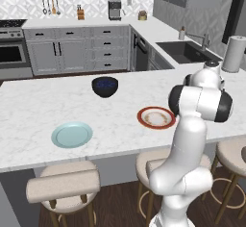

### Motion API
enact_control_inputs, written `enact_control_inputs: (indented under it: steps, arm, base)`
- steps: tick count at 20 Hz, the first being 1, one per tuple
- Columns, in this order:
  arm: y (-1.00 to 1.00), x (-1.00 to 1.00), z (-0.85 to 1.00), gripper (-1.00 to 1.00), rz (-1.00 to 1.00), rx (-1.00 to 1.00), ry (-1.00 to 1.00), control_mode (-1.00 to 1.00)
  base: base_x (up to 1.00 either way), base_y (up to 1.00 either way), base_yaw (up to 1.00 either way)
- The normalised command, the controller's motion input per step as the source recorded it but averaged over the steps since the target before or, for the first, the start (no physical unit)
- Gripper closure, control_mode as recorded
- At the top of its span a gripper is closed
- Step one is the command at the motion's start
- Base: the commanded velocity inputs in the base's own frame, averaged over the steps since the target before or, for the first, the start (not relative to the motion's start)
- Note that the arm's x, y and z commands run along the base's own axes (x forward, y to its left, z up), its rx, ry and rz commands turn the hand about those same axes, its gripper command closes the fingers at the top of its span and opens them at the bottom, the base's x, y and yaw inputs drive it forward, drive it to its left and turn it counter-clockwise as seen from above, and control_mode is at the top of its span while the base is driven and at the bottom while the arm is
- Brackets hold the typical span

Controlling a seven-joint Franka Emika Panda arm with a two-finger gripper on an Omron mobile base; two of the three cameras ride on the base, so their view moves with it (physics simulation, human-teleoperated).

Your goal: Pick the chicken drumstick and broccoli from their plates and place them in the bowl. Then put the bowl in the fridge.

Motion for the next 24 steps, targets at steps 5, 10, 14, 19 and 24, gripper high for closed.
enact_control_inputs:
  steps: [5, 10, 14, 19, 24]
  arm:
    - [-0.34, 0.31, -0.11, 1.00, 0.00, 0.01, 0.00, -1.00]
    - [-0.28, 0.15, -0.20, 1.00, 0.00, 0.00, 0.00, -1.00]
    - [-0.02, 0.01, -0.34, 1.00, 0.00, 0.00, 0.00, -1.00]
    - [0.00, 0.04, -0.24, 1.00, 0.00, 0.00, 0.00, -1.00]
    - [-0.04, 0.21, -0.03, 1.00, 0.00, 0.00, 0.00, -1.00]
  base:
    - [0.00, 0.00, 0.00]
    - [0.00, 0.00, 0.00]
    - [0.00, 0.00, 0.00]
    - [0.00, 0.00, 0.00]
    - [0.00, 0.00, 0.00]
